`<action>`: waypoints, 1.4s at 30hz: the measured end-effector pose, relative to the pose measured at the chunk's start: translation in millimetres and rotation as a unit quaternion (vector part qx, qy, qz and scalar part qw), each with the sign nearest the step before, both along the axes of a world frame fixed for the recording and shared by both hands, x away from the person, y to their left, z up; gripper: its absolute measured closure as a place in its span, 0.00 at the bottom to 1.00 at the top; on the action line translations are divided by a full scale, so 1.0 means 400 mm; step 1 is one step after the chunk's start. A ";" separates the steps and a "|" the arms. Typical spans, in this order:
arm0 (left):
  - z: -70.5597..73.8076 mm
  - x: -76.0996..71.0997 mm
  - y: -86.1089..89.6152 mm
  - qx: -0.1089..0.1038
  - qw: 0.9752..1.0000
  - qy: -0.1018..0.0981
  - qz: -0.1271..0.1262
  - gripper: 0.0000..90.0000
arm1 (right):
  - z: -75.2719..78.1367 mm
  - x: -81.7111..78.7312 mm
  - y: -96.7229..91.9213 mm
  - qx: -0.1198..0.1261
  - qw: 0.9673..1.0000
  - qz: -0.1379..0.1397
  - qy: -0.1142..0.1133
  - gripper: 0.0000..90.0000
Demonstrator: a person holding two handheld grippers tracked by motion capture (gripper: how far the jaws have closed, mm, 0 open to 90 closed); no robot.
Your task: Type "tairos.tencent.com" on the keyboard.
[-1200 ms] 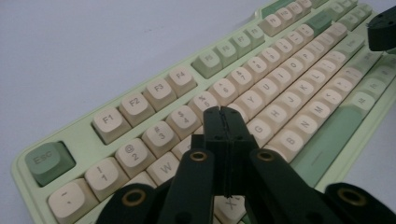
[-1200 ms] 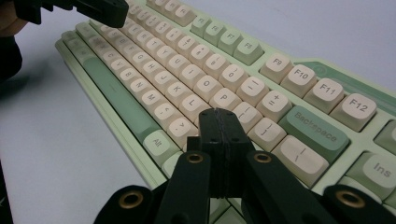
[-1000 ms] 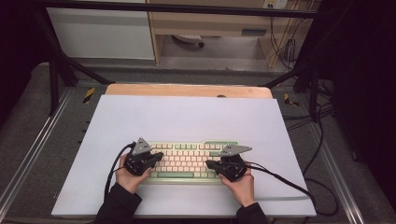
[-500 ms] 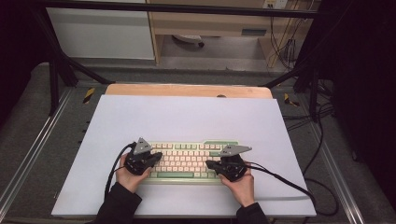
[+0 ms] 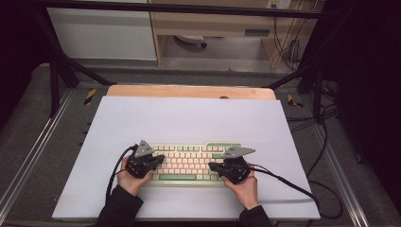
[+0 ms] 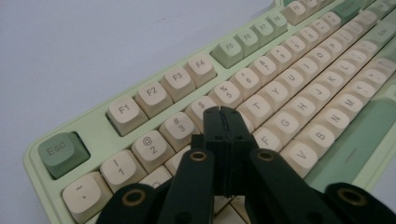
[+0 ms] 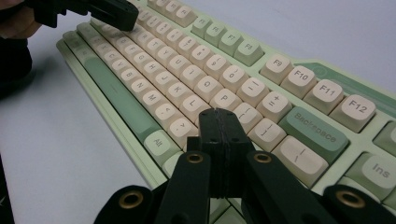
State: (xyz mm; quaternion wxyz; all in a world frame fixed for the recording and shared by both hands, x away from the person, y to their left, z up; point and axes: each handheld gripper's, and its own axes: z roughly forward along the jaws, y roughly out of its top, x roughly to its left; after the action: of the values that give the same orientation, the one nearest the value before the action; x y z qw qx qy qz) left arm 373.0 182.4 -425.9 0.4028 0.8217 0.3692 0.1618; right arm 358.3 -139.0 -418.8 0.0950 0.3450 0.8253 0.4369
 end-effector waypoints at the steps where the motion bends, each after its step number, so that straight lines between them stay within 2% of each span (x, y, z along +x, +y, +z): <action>1: 0.002 -0.002 0.002 -0.003 1.000 0.002 -0.001 1.00 | 0.000 0.000 0.001 0.000 1.000 0.001 0.001 1.00; 6: 0.011 -0.015 0.014 -0.004 1.000 0.000 -0.006 1.00 | 0.001 -0.001 0.003 0.004 1.000 0.003 0.001 1.00; 17: 0.019 -0.039 0.057 -0.015 1.000 0.000 0.000 1.00 | 0.011 -0.006 0.020 0.011 1.000 0.009 0.002 1.00; 27: 0.011 -0.063 0.105 -0.025 1.000 0.003 0.007 1.00 | 0.012 -0.005 0.075 0.005 1.000 0.024 0.008 1.00; 42: 0.005 -0.058 0.109 -0.025 1.000 0.005 0.007 1.00 | 0.003 0.008 0.176 0.006 0.999 0.050 0.014 1.00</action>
State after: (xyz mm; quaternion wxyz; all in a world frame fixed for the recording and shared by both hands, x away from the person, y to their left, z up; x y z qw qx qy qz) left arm 349.9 225.9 -423.8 0.4205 0.8096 0.3808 0.1509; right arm 361.4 -68.6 -417.4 0.0597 0.3094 0.8402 0.4413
